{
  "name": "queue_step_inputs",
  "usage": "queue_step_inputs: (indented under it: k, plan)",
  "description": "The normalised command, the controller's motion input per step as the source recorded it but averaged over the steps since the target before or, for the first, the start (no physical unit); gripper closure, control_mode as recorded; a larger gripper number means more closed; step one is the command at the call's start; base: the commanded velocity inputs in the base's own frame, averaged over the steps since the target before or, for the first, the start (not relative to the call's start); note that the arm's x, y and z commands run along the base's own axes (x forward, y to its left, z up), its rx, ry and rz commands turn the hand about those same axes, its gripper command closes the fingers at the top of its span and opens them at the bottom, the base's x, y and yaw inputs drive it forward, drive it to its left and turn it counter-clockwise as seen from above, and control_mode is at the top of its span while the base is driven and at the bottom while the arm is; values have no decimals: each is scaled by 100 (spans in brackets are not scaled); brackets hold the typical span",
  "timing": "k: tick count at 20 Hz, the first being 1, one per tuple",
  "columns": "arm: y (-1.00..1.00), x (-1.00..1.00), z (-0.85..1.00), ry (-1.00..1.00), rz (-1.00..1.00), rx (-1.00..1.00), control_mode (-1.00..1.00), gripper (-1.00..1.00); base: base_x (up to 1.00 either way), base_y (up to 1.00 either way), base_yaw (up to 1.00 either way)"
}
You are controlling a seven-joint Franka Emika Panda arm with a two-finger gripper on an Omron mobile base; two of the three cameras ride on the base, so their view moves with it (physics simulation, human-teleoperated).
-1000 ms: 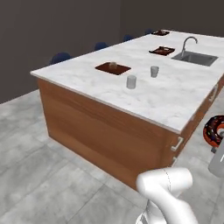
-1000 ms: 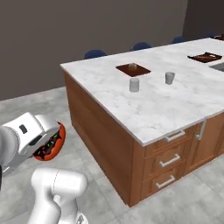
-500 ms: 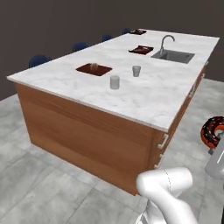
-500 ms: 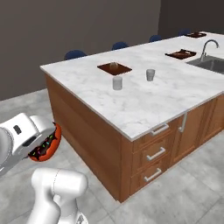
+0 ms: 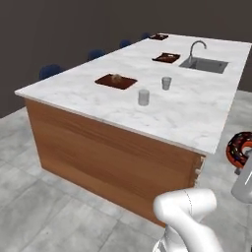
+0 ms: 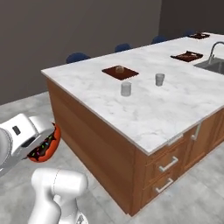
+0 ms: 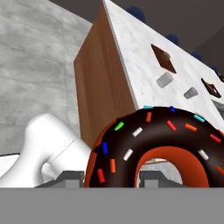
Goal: Take the cake and donut from the fridge and place them on the empty tray on the dining counter.
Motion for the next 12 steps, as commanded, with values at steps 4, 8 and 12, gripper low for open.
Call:
queue_step_inputs:
  k: [4, 8, 12]
  plan:
    - [0, 0, 0, 0, 0, 0, 100, 100, 65, 69, 15]
    - [0, 0, 0, 0, 0, 0, 100, 100, 81, 72, 24]
    - [0, 0, 0, 0, 0, 0, 100, 100, 89, 71, 24]
